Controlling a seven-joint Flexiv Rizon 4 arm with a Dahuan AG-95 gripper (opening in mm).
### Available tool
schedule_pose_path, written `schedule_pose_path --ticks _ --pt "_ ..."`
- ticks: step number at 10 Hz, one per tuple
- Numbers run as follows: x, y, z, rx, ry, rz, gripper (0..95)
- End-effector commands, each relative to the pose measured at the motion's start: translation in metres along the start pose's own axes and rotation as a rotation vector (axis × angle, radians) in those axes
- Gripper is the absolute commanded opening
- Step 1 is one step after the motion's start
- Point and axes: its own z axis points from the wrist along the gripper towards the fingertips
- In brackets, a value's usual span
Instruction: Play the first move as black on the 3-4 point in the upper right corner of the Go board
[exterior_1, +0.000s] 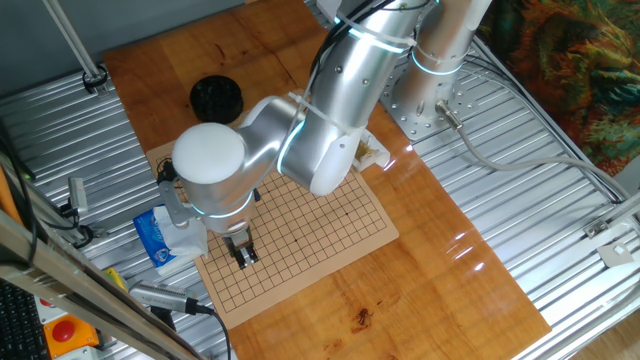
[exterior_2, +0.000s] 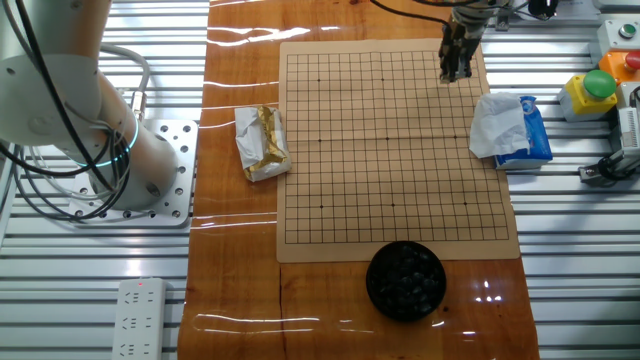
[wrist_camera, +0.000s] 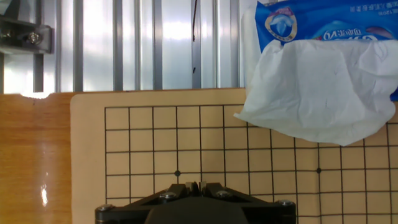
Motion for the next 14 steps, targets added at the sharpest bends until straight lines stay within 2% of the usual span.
schedule_pose_path --ticks 1,7,14 --pt "-0.001 0.003 0.003 -0.003 0.001 0.003 0.0" --pt "0.005 0.006 0.013 0.002 -0.010 0.003 0.0" --pt "0.007 0.007 0.016 0.001 -0.015 0.003 0.0"
